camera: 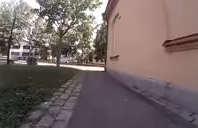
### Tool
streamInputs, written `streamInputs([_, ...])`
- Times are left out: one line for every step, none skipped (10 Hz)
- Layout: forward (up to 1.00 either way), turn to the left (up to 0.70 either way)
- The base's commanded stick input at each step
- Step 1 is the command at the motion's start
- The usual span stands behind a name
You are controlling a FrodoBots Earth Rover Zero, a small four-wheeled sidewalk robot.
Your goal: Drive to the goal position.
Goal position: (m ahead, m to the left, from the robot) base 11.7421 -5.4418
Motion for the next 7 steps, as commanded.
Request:
streamInputs([0.44, 0.05])
streamInputs([0.44, 0.05])
streamInputs([0.44, 0.05])
streamInputs([0.44, 0.05])
streamInputs([0.44, 0.05])
streamInputs([0.44, 0.05])
streamInputs([0.44, 0.05])
